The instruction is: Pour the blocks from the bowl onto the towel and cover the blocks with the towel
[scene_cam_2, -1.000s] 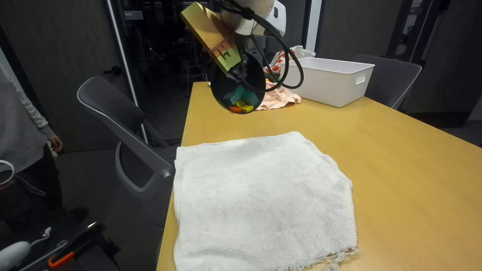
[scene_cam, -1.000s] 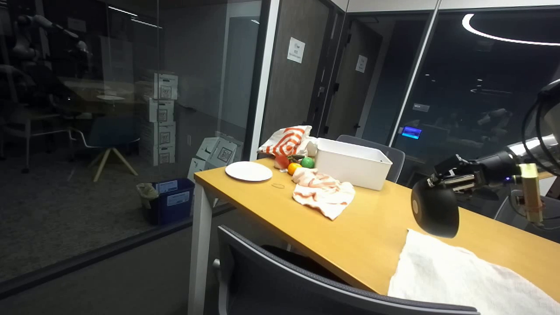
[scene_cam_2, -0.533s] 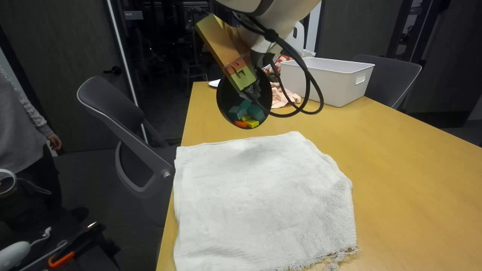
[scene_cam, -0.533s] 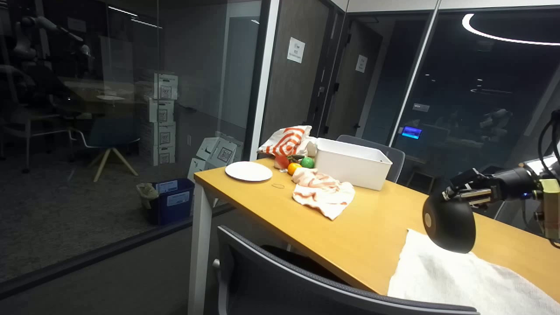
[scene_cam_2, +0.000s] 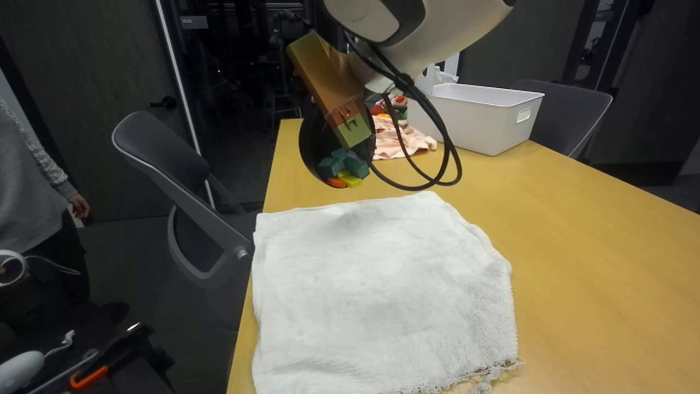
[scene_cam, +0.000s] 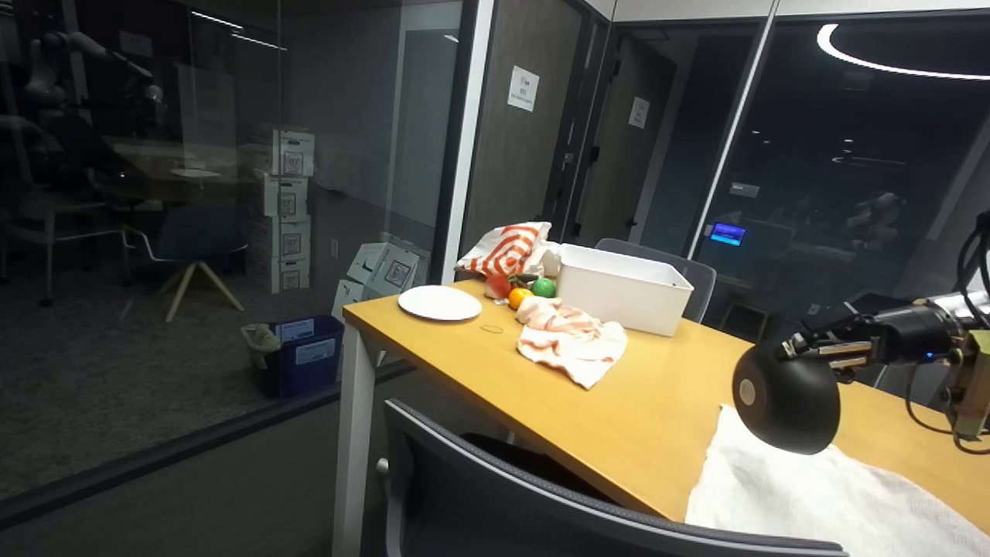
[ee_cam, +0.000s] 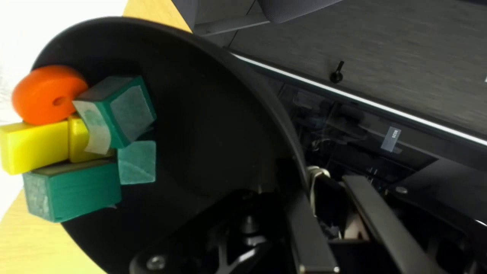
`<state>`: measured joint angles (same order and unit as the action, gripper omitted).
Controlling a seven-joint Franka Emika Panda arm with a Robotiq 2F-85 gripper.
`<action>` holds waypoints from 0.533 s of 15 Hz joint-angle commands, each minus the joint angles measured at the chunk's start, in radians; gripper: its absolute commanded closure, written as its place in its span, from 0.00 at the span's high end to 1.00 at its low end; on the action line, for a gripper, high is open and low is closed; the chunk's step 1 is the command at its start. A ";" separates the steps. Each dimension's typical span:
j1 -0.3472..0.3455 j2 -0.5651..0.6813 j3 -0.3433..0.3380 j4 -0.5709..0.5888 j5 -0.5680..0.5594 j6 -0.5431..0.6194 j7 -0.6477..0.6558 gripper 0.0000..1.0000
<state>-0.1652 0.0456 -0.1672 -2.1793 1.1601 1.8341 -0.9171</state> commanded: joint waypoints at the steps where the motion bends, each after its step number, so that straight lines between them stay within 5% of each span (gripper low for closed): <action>1: -0.022 0.042 -0.010 0.050 0.047 -0.108 -0.039 0.06; 8: -0.074 0.112 -0.034 0.107 0.169 -0.214 -0.058 0.06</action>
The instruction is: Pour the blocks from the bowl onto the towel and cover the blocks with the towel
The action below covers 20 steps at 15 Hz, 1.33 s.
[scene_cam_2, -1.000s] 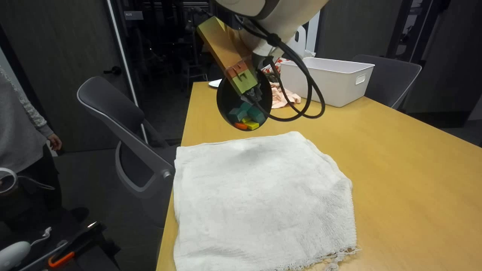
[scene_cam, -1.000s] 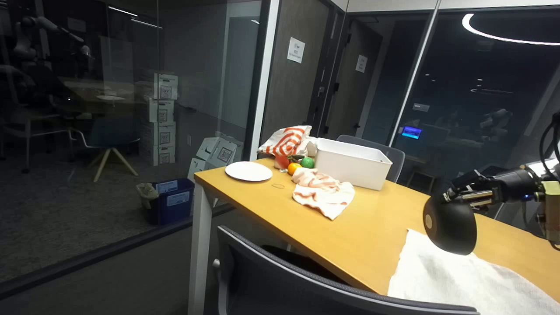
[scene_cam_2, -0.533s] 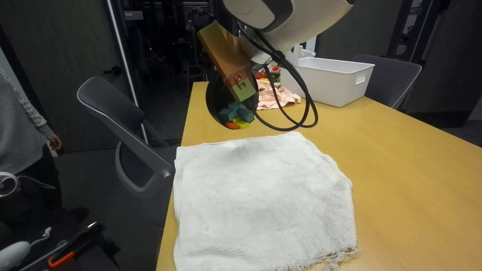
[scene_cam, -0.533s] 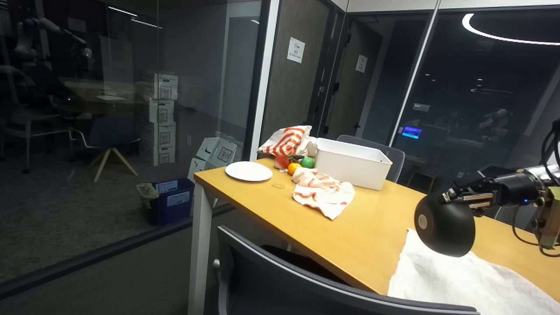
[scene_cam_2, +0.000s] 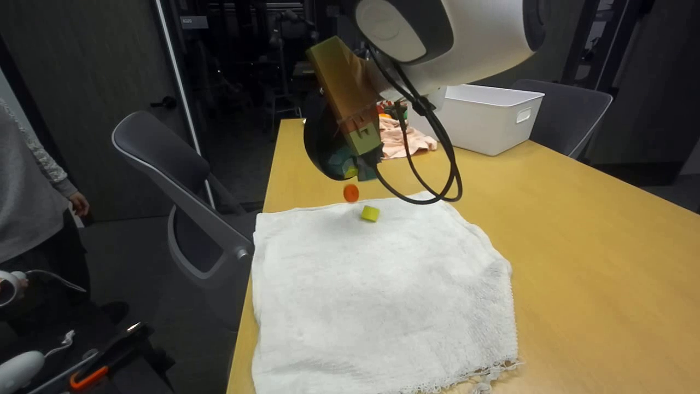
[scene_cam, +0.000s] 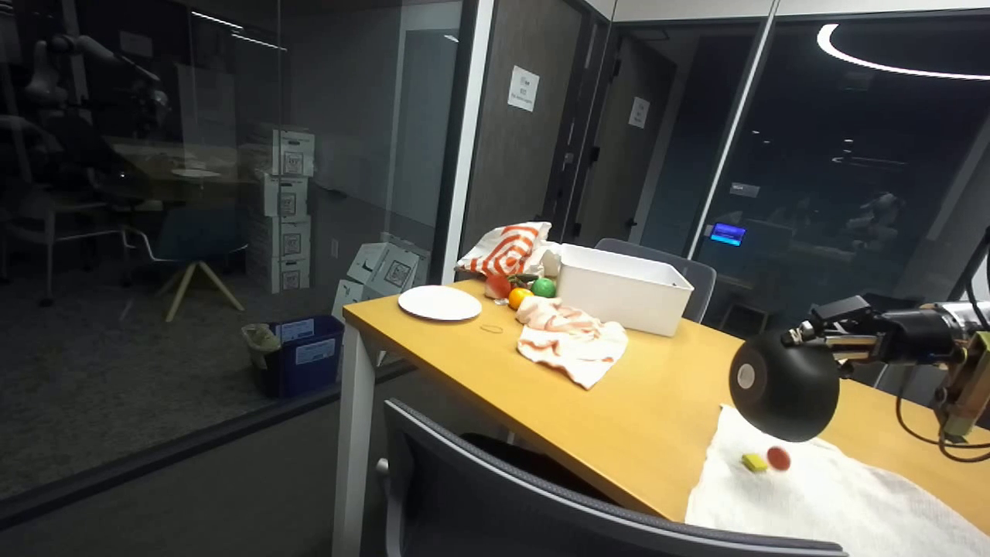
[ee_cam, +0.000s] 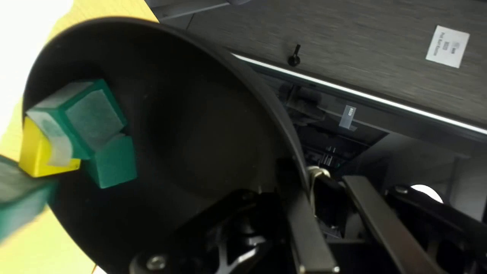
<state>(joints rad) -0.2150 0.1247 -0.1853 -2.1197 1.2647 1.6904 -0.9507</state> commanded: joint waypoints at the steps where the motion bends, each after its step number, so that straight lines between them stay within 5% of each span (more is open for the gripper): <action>1: -0.031 0.040 -0.019 0.055 0.079 -0.086 -0.028 0.06; 17: -0.062 0.137 -0.023 0.113 0.223 -0.345 -0.051 0.06; 20: 0.004 0.105 -0.016 0.116 0.124 -0.197 -0.025 0.06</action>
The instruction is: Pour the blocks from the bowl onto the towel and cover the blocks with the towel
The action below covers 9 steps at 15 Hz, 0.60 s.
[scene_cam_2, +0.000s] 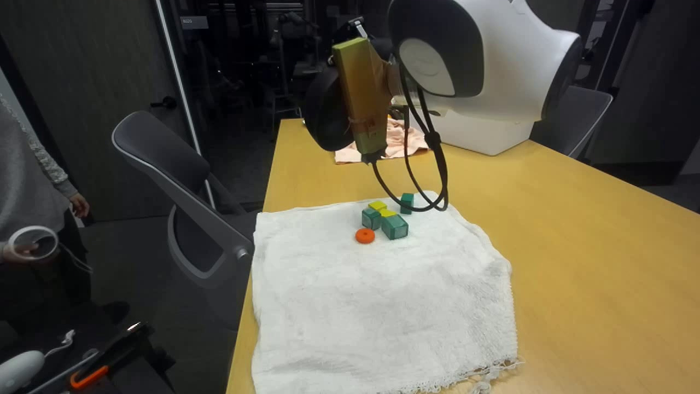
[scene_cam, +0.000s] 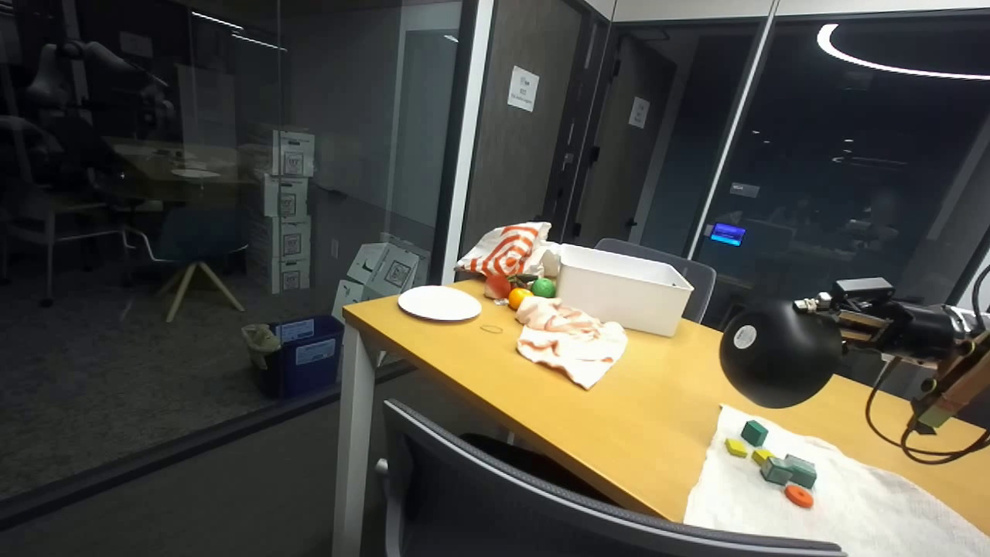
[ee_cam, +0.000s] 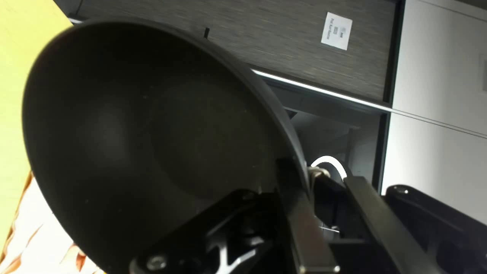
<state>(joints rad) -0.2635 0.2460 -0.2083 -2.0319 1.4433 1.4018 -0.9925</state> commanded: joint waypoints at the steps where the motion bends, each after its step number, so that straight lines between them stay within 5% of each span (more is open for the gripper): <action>1: 0.085 -0.030 0.020 0.029 -0.091 0.158 0.020 0.06; 9: 0.297 0.054 0.168 0.193 -0.315 0.669 0.117 0.06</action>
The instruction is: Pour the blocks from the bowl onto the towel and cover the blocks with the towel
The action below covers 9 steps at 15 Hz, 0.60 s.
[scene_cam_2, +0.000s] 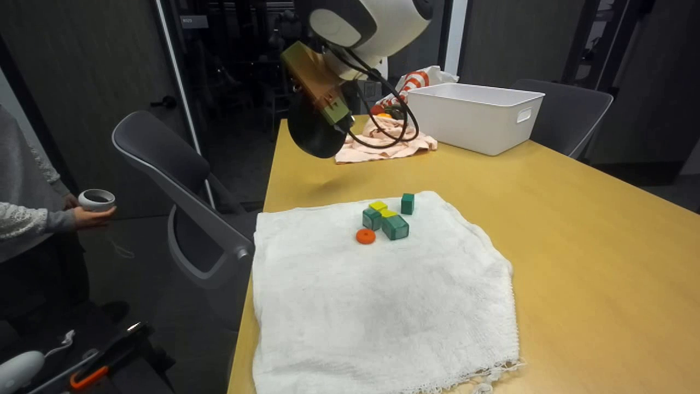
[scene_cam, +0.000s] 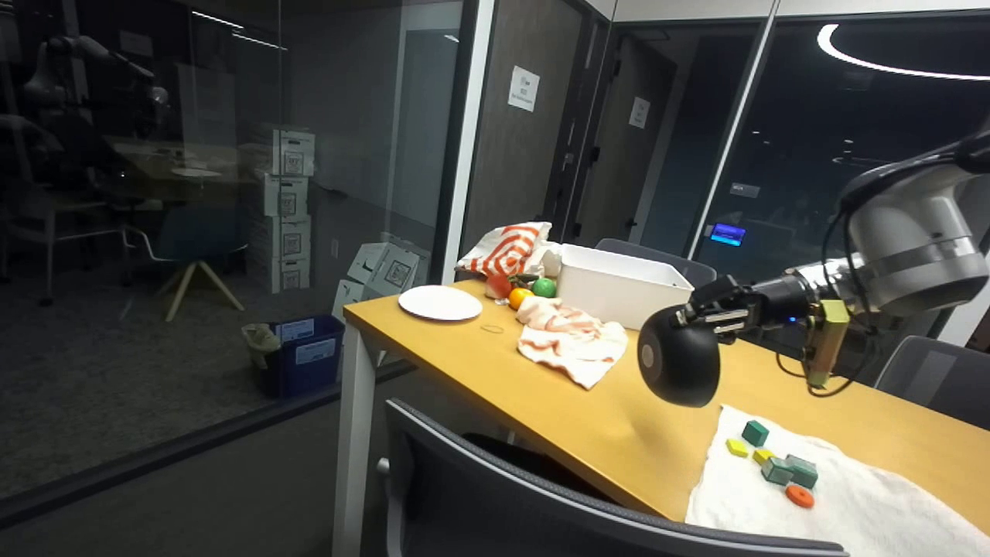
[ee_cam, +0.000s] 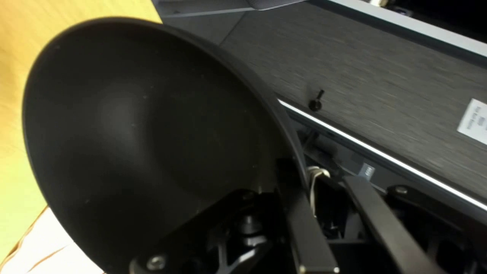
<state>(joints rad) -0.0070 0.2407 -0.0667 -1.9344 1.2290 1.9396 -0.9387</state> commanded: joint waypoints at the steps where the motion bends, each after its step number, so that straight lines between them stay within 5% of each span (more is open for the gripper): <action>1: 0.053 0.081 0.036 0.116 -0.150 0.188 0.075 0.06; 9: 0.082 0.193 0.054 0.153 -0.671 0.549 0.280 0.06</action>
<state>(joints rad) 0.0682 0.4021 -0.0237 -1.8097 0.7217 2.3856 -0.7602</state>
